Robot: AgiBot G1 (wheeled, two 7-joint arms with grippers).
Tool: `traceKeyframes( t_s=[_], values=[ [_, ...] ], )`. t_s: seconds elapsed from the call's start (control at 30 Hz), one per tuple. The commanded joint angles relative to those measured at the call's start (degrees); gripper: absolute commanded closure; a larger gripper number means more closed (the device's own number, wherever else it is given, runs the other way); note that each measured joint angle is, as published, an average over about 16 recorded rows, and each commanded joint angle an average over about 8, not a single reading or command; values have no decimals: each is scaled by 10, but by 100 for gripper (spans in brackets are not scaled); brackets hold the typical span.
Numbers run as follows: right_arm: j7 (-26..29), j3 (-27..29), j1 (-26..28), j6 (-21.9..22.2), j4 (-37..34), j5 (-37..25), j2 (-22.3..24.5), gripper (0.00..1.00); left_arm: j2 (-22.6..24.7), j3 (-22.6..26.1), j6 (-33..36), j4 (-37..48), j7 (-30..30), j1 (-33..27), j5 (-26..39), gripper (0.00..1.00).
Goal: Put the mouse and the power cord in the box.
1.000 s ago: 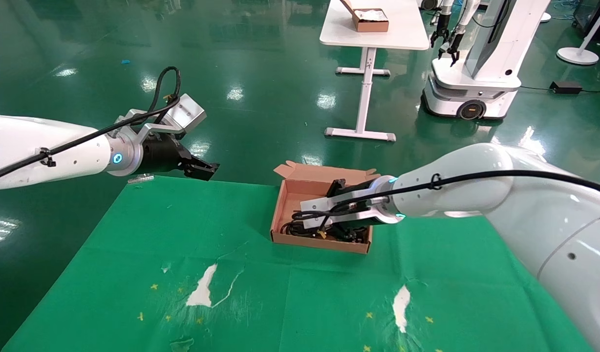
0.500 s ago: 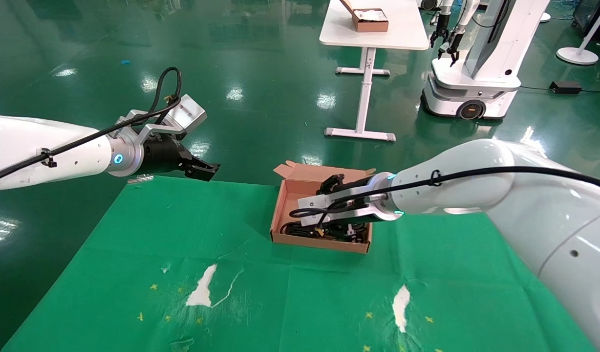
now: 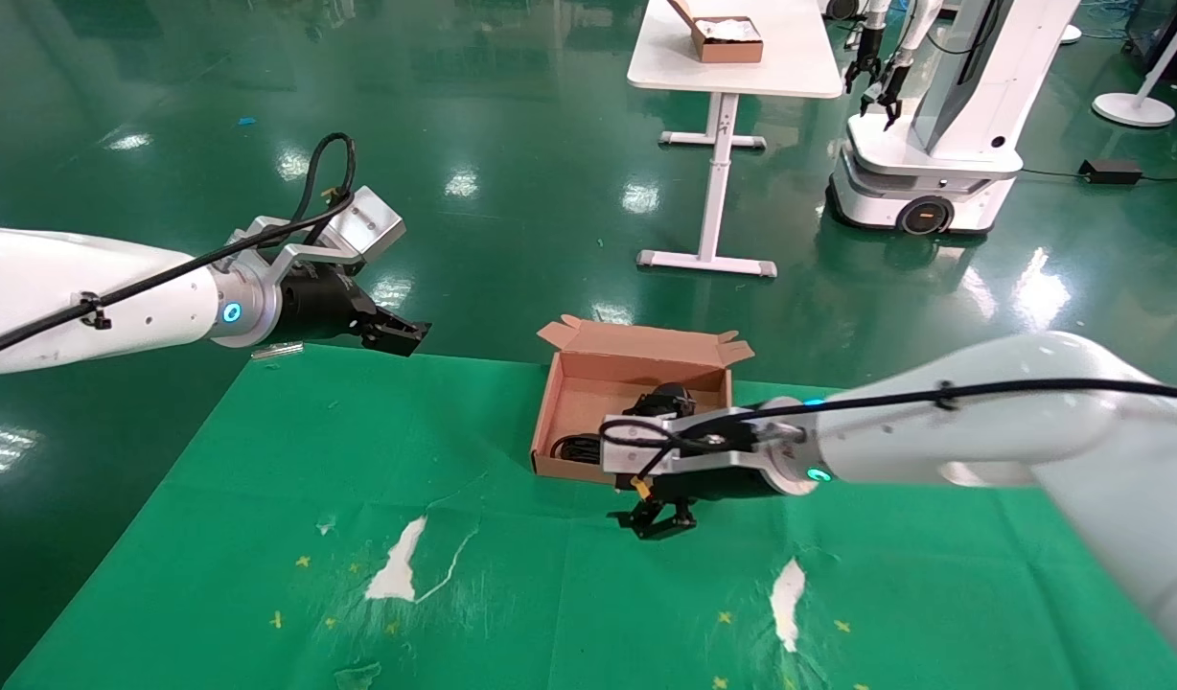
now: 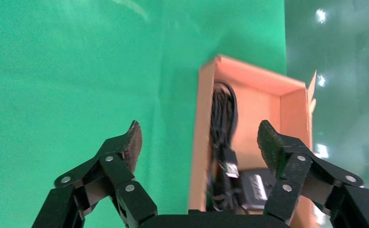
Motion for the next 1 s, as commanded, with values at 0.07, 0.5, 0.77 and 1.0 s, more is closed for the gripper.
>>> traceKeyframes(
  t_s=[0.07,0.5,0.77,1.0],
  values=[
    [10,25,-20,-20,22,27,22,0,0,0,0,0,0,0,0,0],
    [54,133,-104,-104,117,144,115,0,0,0,0,0,0,0,0,0],
    [82,201,-157,-157,177,218,173,0,-17,-36,29,-21,27,28,-38,0],
    [105,260,-203,-203,228,281,224,0,-50,-103,85,-61,77,82,-110,0]
  ],
)
